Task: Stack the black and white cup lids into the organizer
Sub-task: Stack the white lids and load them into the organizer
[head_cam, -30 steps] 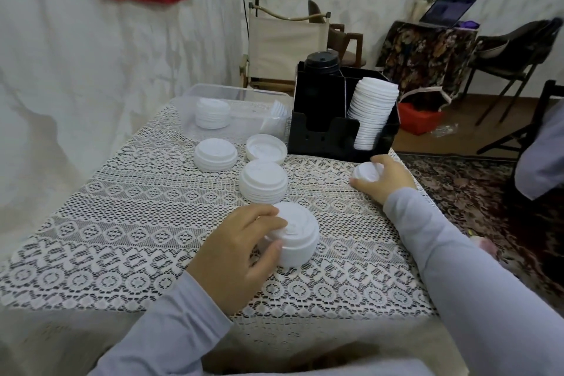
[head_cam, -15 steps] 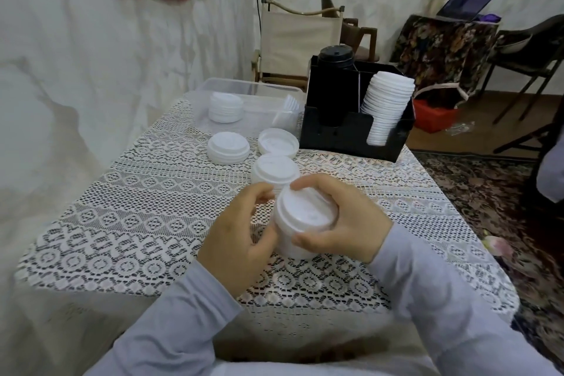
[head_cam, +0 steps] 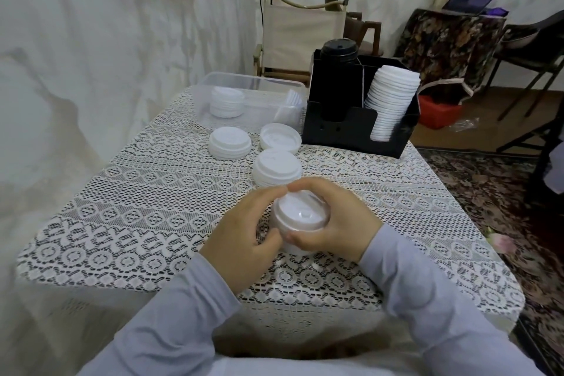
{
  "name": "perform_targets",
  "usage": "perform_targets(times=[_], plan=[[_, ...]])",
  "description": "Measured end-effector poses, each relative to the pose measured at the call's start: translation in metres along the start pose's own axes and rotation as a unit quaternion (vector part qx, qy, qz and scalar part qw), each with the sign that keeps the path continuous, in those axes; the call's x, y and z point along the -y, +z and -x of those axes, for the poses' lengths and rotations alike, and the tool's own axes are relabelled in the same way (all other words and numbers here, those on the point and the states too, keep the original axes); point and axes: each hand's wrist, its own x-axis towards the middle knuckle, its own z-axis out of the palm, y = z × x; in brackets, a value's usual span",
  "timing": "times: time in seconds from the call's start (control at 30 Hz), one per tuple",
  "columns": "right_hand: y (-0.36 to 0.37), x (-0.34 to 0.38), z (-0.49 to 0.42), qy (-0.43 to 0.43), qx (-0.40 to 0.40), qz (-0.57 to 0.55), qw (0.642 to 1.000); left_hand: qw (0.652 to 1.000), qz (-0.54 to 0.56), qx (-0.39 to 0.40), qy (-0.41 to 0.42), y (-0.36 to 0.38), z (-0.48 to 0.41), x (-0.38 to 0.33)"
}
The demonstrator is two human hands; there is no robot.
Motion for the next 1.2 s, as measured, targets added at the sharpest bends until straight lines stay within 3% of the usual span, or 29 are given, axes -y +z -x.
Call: perform_targets(times=[0.27, 0.67, 0.83, 0.93, 0.97, 1.03, 1.2], plan=[[0.009, -0.010, 0.005, -0.050, 0.011, 0.001, 0.999, 0.990, -0.045, -0.036, 0.132, 0.001, 0.002, 0.002], [0.013, -0.019, 0.005, -0.057, 0.020, 0.014, 0.998, 0.993, -0.058, -0.034, 0.093, 0.002, 0.004, 0.003], [-0.016, -0.007, -0.004, -0.029, 0.119, 0.038, 0.992, 0.995, -0.056, -0.016, 0.086, 0.000, 0.006, 0.003], [-0.048, 0.002, -0.040, -0.031, -0.042, -0.006, 0.999, 0.995, -0.053, -0.011, 0.080, -0.001, 0.007, 0.002], [-0.054, 0.000, -0.057, -0.028, -0.088, 0.015, 0.996, 0.995, -0.056, -0.008, 0.079, -0.001, 0.007, 0.001], [-0.053, -0.011, -0.092, -0.005, -0.107, 0.121, 0.987, 0.995, -0.063, -0.002, 0.072, -0.001, 0.006, 0.000], [-0.026, -0.055, -0.136, 0.033, -0.023, 0.255, 0.966, 0.997, -0.059, -0.008, 0.050, -0.002, 0.004, 0.000]])
